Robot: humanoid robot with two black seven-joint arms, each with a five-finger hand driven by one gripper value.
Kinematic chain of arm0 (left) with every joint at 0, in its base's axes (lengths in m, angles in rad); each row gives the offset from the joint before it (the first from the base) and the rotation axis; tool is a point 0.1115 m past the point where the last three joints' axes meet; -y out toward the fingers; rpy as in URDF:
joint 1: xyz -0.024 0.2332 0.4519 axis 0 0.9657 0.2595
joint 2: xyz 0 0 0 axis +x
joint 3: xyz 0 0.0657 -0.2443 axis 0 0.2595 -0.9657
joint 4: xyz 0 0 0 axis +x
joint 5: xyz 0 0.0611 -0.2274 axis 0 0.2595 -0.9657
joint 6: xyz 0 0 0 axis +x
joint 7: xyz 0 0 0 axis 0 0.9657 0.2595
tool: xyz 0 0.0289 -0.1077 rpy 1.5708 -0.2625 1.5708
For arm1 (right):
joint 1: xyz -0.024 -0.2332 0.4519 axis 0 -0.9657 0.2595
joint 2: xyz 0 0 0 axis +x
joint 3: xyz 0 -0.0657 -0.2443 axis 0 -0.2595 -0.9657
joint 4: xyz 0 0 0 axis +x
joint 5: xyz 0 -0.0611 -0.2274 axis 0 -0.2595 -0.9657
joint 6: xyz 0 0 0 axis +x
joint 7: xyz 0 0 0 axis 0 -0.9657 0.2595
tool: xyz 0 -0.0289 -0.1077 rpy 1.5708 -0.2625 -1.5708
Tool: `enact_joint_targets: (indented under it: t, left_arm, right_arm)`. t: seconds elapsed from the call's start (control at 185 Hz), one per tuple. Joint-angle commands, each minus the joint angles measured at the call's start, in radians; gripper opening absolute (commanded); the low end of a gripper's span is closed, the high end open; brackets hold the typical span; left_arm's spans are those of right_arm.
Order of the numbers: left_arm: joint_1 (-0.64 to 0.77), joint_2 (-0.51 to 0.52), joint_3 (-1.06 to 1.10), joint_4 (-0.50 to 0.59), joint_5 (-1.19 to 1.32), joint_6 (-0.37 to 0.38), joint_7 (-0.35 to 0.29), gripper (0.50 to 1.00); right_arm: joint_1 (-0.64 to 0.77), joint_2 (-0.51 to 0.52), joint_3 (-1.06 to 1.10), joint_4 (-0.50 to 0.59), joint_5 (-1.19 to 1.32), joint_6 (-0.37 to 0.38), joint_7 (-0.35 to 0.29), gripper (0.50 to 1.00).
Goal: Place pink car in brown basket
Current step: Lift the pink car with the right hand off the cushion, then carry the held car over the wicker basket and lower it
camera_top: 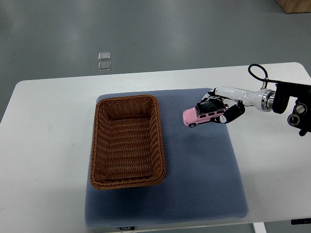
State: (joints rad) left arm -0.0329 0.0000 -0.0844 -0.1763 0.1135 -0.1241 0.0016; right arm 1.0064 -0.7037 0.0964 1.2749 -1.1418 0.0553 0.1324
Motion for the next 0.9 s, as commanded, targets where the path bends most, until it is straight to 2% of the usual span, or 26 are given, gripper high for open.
enact_joint_targets:
  t: [0.0, 0.108, 0.249, 0.395, 0.585, 0.894]
  left_arm:
    - [0.001, 0.000, 0.000, 0.000, 0.000, 0.000, 0.000, 1.000]
    - [-0.001, 0.000, 0.000, 0.000, 0.000, 0.001, 0.000, 1.000]
    - [-0.001, 0.000, 0.000, -0.002, 0.000, 0.000, 0.000, 1.000]
    - [-0.001, 0.000, 0.000, -0.008, 0.000, 0.000, 0.000, 1.000]
    - [-0.001, 0.000, 0.002, -0.008, 0.002, 0.000, 0.000, 1.000]
    - [-0.001, 0.000, 0.002, -0.009, 0.002, 0.000, 0.001, 1.000]
  right_arm:
    - [0.018, 0.012, 0.002, 0.000, 0.005, -0.006, 0.013, 0.599]
    - [0.034, 0.046, 0.002, -0.002, 0.028, -0.011, 0.033, 0.601]
    - [0.046, 0.141, 0.000, -0.026, 0.048, -0.020, 0.035, 0.605]
    - [0.067, 0.271, -0.001, -0.091, 0.106, -0.032, 0.033, 0.611]
    - [0.084, 0.392, -0.001, -0.178, 0.116, -0.034, 0.035, 0.621]
    - [0.075, 0.474, -0.012, -0.213, 0.114, -0.054, 0.035, 0.625]
